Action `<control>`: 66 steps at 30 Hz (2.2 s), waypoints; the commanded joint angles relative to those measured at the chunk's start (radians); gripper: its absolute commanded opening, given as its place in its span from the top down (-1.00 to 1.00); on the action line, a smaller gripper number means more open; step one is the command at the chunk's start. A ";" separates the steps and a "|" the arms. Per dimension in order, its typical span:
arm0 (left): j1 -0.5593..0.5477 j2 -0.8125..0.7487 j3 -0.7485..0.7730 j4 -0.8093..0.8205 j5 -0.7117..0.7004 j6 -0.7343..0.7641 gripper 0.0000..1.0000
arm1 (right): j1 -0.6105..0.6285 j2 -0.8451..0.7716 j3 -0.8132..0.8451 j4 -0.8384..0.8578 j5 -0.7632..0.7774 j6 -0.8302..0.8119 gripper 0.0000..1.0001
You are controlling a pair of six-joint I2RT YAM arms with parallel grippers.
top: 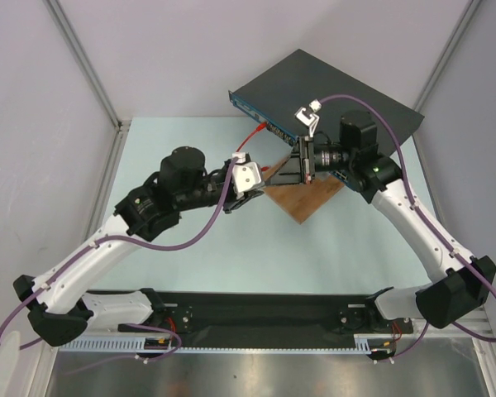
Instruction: Insert the plug into the switch port
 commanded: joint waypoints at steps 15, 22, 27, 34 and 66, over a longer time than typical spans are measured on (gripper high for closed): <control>-0.007 -0.057 -0.023 0.046 -0.017 0.007 -0.03 | -0.013 -0.006 0.015 0.012 -0.041 -0.031 1.00; -0.007 -0.038 -0.011 0.066 -0.003 0.004 0.02 | -0.002 0.000 0.013 0.003 -0.041 -0.041 1.00; -0.007 -0.031 -0.012 0.057 0.008 0.002 0.29 | -0.005 -0.002 0.019 0.006 -0.038 -0.040 1.00; -0.009 -0.023 -0.006 0.060 0.035 0.007 0.90 | -0.005 0.000 0.019 0.003 -0.036 -0.034 1.00; -0.012 0.305 0.218 0.045 -0.230 -0.466 0.99 | -1.140 -0.355 -0.053 -0.497 -0.078 -0.221 -0.99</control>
